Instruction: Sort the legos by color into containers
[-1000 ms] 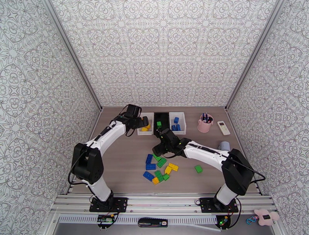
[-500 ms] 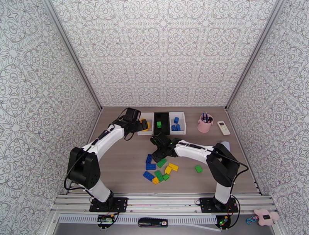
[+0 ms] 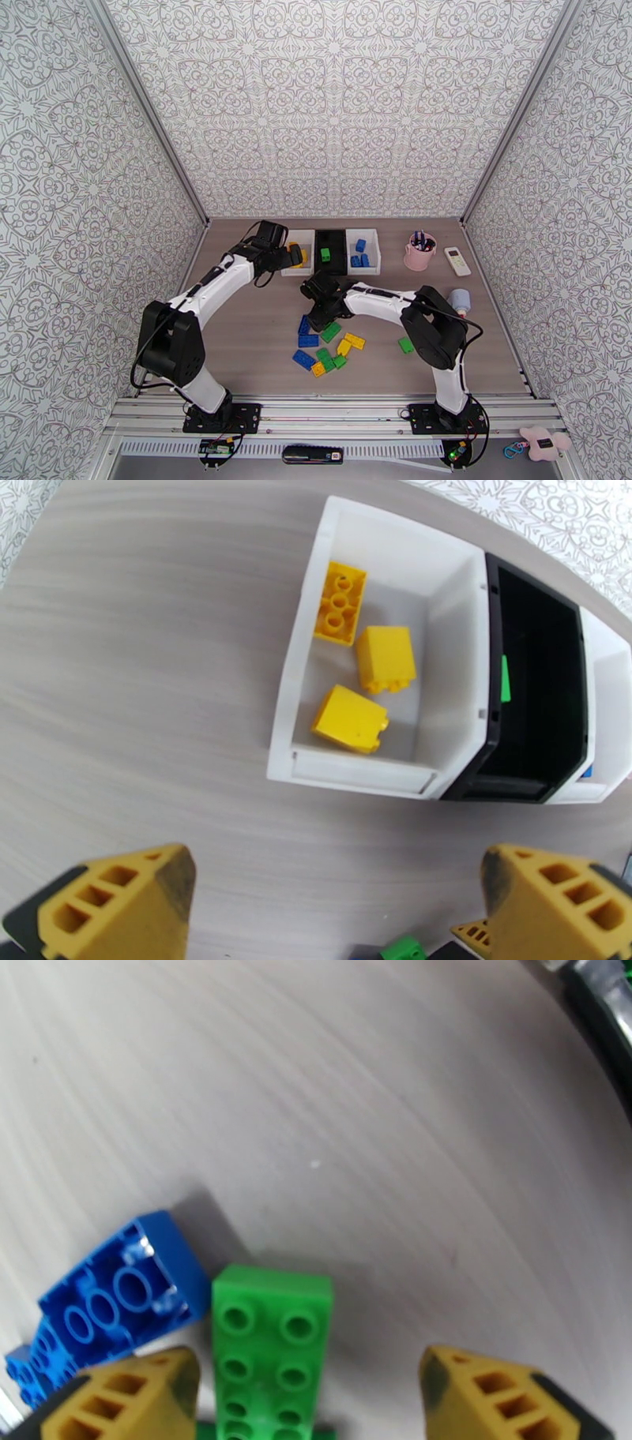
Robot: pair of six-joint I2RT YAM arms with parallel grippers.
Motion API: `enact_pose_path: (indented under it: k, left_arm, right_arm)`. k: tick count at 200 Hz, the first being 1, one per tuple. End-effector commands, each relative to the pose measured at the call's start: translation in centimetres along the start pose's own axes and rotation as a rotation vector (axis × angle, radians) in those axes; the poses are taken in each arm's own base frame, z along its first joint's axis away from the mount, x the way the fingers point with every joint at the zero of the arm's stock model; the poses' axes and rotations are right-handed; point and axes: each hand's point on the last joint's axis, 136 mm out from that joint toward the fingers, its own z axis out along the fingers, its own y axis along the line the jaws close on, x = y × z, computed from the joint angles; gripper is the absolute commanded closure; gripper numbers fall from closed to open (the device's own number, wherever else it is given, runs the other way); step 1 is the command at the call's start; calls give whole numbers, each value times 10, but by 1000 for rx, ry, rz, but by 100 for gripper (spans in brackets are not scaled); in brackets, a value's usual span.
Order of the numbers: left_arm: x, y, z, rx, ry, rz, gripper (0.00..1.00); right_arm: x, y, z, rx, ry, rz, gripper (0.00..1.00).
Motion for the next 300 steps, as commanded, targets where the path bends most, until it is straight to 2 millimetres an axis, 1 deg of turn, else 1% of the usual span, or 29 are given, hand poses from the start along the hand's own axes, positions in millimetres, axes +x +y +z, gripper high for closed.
enact_pose_path:
  k: [1, 19, 44, 60, 68, 74, 96, 104, 111, 132, 160, 179, 202, 234, 246, 271, 284, 300]
  left_arm:
    - [-4, -4, -10, 24, -32, 10, 0]
    - [-4, -5, -11, 38, -39, 17, 0]
    - [-7, -8, -15, 69, -66, 29, 0]
    - [-9, -8, -19, 85, -90, 33, 0]
    - [-9, -8, -22, 93, -101, 41, 0]
    - [-10, -9, -24, 100, -111, 47, 0]
    - [-11, -8, -33, 122, -145, 69, 0]
    - [-10, -8, -36, 136, -155, 81, 0]
    - [-9, -9, -40, 149, -163, 94, 0]
    - [-6, -13, -51, 197, -188, 150, 0]
    - [2, -13, -66, 235, -219, 215, 0]
    - [10, -13, -75, 262, -241, 277, 0]
    - [20, -15, -83, 301, -265, 350, 0]
    - [36, -31, -92, 403, -318, 465, 0]
    - [44, -40, -94, 448, -349, 529, 0]
    - [69, -60, -98, 540, -418, 677, 0]
    - [81, -68, -98, 573, -453, 738, 0]
    - [91, -74, -98, 599, -481, 770, 0]
  right_arm:
    - [0, 7, 4, -12, 24, -8, 33]
    - [0, 6, 4, -9, 26, -6, 37]
    - [-1, 6, 2, -5, 21, -4, 49]
    - [-1, 6, 1, -6, 21, -2, 55]
    - [-1, 6, -1, -6, 16, -1, 61]
    - [-1, 6, -2, -7, 14, -1, 64]
    - [-4, 5, -6, -6, -3, 6, 67]
    - [-5, 5, -9, -5, -10, 10, 72]
    - [-6, 5, -11, -1, -19, 12, 73]
    - [-13, -1, -24, 22, -66, 31, 76]
    - [-26, -11, -44, 46, -154, 68, 78]
    - [-37, -22, -61, 66, -229, 111, 78]
    - [-53, -37, -80, 45, -327, 197, 81]
    - [-74, -64, -98, 13, -447, 317, 83]
    - [-81, -77, -101, 29, -473, 344, 83]
    - [-99, -107, -102, 77, -509, 389, 83]
    - [-108, -120, -99, 96, -523, 402, 83]
    - [-121, -136, -94, 121, -535, 408, 83]
